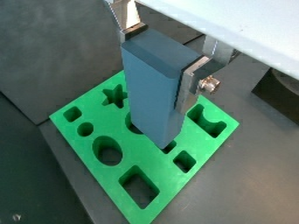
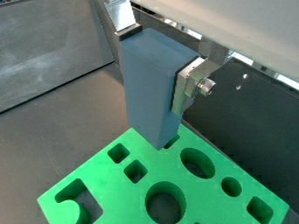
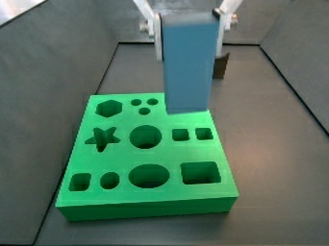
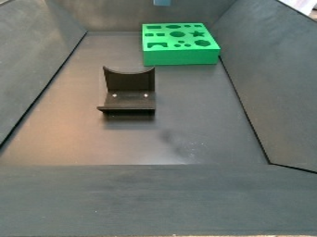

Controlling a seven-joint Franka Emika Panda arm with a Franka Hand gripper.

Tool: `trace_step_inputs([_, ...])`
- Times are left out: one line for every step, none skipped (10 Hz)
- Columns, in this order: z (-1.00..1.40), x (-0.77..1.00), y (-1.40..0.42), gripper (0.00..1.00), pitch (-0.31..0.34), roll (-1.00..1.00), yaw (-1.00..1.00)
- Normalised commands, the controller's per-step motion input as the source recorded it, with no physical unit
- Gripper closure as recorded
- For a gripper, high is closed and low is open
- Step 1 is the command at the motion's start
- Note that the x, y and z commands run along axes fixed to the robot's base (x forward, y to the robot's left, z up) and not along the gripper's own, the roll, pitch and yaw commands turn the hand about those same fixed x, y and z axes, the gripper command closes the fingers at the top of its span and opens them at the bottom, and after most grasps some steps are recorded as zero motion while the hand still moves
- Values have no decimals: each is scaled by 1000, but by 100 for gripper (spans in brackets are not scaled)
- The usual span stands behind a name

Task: Pick up the rectangle object. Move up. Place the rectangle object on the fixture. Regrasp the rectangle object. Move to above the board. Insert the rectangle object.
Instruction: Insert the rectangle object.

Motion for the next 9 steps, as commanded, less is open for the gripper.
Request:
trace_step_inputs([-309, 486, -566, 100, 3, 236, 186])
trace_step_inputs([-320, 540, -594, 100, 0, 201, 171])
trace_step_inputs([-383, 586, -574, 100, 0, 186, 146])
trace_step_inputs([-491, 514, -511, 100, 0, 157, 117])
trace_step_inputs([-506, 480, -509, 100, -1, 154, 114])
trace_step_inputs([-511, 383, -514, 100, -49, 117, 31])
trace_step_inputs([-497, 383, -517, 100, -51, 111, 14])
trace_step_inputs([-500, 363, -511, 100, -57, 116, 17])
trace_step_inputs([-503, 300, -491, 100, -60, 126, 29])
